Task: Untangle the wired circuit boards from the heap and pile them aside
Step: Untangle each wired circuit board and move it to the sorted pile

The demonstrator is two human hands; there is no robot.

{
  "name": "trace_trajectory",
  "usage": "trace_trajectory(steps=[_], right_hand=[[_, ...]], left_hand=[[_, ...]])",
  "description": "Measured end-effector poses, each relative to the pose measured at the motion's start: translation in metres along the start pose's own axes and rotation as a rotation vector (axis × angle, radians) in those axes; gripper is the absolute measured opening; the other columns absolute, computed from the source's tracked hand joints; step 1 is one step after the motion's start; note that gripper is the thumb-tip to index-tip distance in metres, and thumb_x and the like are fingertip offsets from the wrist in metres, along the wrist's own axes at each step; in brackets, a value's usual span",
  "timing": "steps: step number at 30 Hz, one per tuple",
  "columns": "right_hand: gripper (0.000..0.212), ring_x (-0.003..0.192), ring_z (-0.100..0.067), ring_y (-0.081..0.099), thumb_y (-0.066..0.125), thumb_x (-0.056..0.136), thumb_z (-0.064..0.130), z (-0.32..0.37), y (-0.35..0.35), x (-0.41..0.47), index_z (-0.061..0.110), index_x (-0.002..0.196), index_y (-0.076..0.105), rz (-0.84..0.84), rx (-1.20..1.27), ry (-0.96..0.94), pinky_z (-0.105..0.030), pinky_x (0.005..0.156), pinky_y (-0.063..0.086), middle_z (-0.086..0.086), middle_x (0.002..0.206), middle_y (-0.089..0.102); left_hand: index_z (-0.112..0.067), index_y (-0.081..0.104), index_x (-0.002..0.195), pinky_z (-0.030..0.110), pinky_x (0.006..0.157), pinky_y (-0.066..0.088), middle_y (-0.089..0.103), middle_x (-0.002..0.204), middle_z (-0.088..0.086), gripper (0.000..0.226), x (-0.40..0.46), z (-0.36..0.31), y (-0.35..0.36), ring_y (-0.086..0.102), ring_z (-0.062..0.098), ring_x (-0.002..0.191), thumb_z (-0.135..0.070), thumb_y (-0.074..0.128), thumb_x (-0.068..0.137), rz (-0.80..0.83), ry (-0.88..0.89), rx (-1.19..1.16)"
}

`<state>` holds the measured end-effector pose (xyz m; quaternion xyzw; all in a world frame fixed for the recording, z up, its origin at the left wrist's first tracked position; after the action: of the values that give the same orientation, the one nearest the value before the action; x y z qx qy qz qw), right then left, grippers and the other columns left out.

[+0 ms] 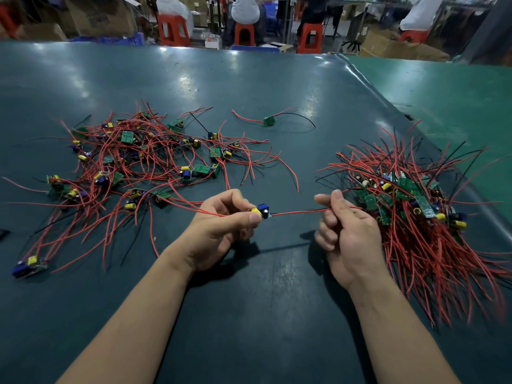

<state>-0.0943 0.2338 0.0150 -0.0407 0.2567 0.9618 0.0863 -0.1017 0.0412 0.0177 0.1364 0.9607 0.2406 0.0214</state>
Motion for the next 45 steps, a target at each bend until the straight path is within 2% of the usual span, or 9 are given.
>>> trace_trajectory(steps=[7,11,16,18,20,22,25,33,45], right_hand=[[0.033,0.034,-0.005,0.027,0.04,0.102,0.029,-0.001,0.002,0.001,0.015,0.076,0.053,0.026,0.357,0.164,-0.016,0.032,0.019,0.004,0.052,0.037],[0.052,0.028,-0.005,0.019,0.035,0.102,0.046,-0.002,0.0,-0.001,0.021,0.056,0.036,0.053,0.239,0.194,-0.013,0.031,0.01,0.005,0.043,0.024],[0.056,0.026,-0.006,0.017,0.044,0.095,0.042,-0.001,0.002,-0.008,0.023,0.044,0.031,0.191,0.089,0.32,-0.015,0.037,0.004,0.006,0.037,0.021],[0.047,0.03,-0.007,0.022,0.047,0.093,0.045,0.002,0.005,-0.007,0.02,0.053,0.042,0.164,0.101,0.248,-0.014,0.034,0.012,0.004,0.043,0.027],[0.03,0.036,-0.007,0.033,0.052,0.087,0.045,0.001,0.011,-0.008,0.017,0.083,0.059,0.175,0.065,0.173,-0.016,0.034,0.025,0.002,0.054,0.044],[0.035,0.045,-0.007,0.044,0.058,0.083,0.036,-0.007,0.019,-0.013,0.013,0.108,0.063,0.241,0.005,0.17,-0.017,0.037,0.033,0.002,0.066,0.056],[0.029,0.05,-0.009,0.048,0.059,0.084,0.025,-0.021,0.029,-0.018,0.01,0.104,0.071,0.307,-0.072,0.151,-0.019,0.041,0.038,-0.003,0.069,0.059],[0.017,0.045,-0.005,0.043,0.064,0.085,0.021,-0.01,0.018,-0.01,0.013,0.082,0.079,0.168,-0.129,0.063,-0.016,0.038,0.031,0.004,0.059,0.054],[0.02,0.04,-0.004,0.038,0.063,0.093,0.013,0.008,-0.012,-0.001,0.011,0.077,0.074,-0.291,0.013,-0.183,-0.016,0.035,0.027,0.004,0.055,0.054]], left_hand=[[-0.009,0.044,0.073,0.019,0.048,0.038,0.06,0.066,-0.001,0.024,-0.001,0.0,0.0,0.05,0.01,0.051,0.005,0.063,0.067,-0.031,-0.018,0.003],[-0.009,0.046,0.071,0.018,0.048,0.038,0.061,0.066,0.0,0.023,-0.002,0.0,-0.001,0.05,0.011,0.05,0.006,0.063,0.066,-0.024,-0.032,-0.007],[-0.012,0.055,0.067,0.018,0.047,0.041,0.059,0.065,0.001,0.026,-0.002,-0.001,-0.002,0.047,0.011,0.048,0.003,0.074,0.058,0.004,-0.054,-0.032],[-0.017,0.06,0.061,0.019,0.047,0.041,0.057,0.063,0.002,0.021,0.0,-0.001,-0.004,0.044,0.012,0.047,-0.003,0.075,0.056,-0.024,-0.033,-0.06],[-0.016,0.062,0.06,0.021,0.049,0.04,0.056,0.061,0.003,0.021,0.002,0.0,-0.006,0.044,0.013,0.049,0.003,0.071,0.063,-0.07,0.013,-0.066],[-0.014,0.065,0.063,0.023,0.051,0.039,0.055,0.059,0.005,0.017,0.003,0.0,-0.005,0.046,0.015,0.05,0.003,0.066,0.069,-0.086,0.058,-0.058],[-0.011,0.066,0.066,0.022,0.051,0.042,0.06,0.06,0.005,0.014,0.002,0.0,-0.002,0.049,0.014,0.05,0.003,0.067,0.069,-0.081,0.067,-0.015],[-0.02,0.061,0.06,0.02,0.049,0.043,0.064,0.065,0.002,0.027,-0.001,0.0,0.0,0.053,0.012,0.051,0.006,0.066,0.068,0.016,0.032,0.059],[-0.009,0.04,0.071,0.019,0.046,0.036,0.054,0.061,0.001,0.027,-0.001,0.001,0.001,0.043,0.013,0.047,0.007,0.062,0.067,0.006,0.023,0.011]])
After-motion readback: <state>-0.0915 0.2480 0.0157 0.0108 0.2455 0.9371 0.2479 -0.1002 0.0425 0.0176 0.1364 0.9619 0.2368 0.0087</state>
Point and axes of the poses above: each hand's wrist, its own x-axis towards the middle knuckle, its own y-axis out of the palm, z = x × y, the point moved 4 cm from there along x, towards the middle knuckle
